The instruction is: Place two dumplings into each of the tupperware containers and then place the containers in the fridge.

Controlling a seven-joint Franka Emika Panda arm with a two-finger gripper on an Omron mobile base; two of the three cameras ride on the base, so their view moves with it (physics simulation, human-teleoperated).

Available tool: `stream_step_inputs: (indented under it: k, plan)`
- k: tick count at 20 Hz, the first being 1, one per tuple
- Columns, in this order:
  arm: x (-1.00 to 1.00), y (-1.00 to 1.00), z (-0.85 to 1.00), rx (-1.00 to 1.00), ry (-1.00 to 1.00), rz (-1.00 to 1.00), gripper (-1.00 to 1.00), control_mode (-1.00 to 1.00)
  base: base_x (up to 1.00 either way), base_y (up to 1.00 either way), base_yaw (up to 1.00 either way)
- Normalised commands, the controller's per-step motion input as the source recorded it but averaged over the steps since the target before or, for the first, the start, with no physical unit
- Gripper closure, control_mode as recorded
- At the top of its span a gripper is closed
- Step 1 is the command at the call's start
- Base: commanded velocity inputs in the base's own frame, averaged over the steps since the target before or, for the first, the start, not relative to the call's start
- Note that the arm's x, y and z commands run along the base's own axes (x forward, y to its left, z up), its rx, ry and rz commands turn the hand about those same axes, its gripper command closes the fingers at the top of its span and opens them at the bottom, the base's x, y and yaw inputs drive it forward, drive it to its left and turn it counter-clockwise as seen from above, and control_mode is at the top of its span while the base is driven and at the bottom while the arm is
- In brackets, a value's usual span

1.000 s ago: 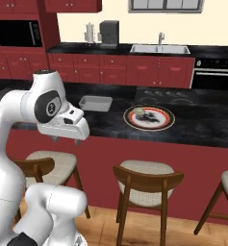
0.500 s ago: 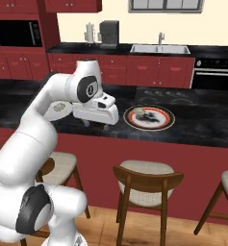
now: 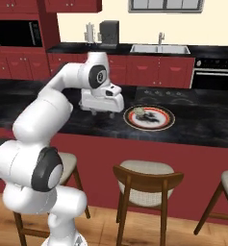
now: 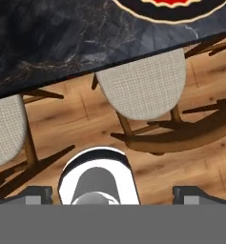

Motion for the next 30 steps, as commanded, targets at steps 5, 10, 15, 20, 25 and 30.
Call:
stream_step_inputs:
  k: [5,10,15,20,25,30]
  plan:
    - [0.67,-0.19,-0.06,0.00,0.03,0.00,-1.00,-1.00,0.00,0.00,0.00]
    - [0.75,-0.42,-0.39,0.09,-0.11,0.00,-1.00,-1.00,0.00,0.00,0.00]
    - [0.83,-0.41,-0.31,0.09,-0.13,0.00,-1.00,-1.00,0.00,0.00,0.00]
    - [0.59,-0.23,-0.21,0.01,-0.09,0.00,-1.00,-1.00,0.00,0.00,0.00]
    - [0.36,-0.06,-0.01,0.00,0.01,0.00,-1.00,-1.00,0.00,0.00,0.00]
    - [0.34,-0.08,-0.17,0.00,0.01,0.00,-1.00,-1.00,0.00,0.00,0.00]
